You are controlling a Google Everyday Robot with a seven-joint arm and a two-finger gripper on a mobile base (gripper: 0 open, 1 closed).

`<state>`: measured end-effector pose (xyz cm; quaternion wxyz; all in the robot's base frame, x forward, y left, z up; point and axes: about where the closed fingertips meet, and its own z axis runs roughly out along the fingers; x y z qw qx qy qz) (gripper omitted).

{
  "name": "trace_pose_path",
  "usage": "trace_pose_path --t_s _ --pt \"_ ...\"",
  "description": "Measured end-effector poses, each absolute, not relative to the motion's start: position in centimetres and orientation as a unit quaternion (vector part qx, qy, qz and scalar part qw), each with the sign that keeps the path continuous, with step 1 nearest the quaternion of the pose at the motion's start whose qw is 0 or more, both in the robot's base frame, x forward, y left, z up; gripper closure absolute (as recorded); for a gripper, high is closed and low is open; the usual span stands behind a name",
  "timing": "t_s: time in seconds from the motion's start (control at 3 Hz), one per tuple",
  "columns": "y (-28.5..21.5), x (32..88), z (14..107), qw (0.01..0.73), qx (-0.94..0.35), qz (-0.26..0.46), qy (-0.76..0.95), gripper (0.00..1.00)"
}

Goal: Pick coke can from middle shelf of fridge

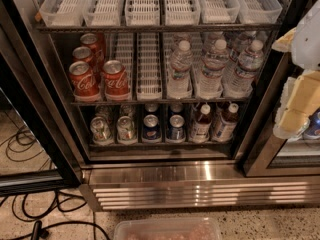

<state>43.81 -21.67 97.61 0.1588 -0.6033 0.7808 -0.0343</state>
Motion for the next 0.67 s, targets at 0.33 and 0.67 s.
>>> trace_pose_path --t_s 0.33,0.67 --pt "-21.67 43.81 97.61 0.159 -0.603 -0.034 0.781 0.0" --pt "-21.12 43.83 97.61 0.173 -0.595 -0.021 0.784 0.0"
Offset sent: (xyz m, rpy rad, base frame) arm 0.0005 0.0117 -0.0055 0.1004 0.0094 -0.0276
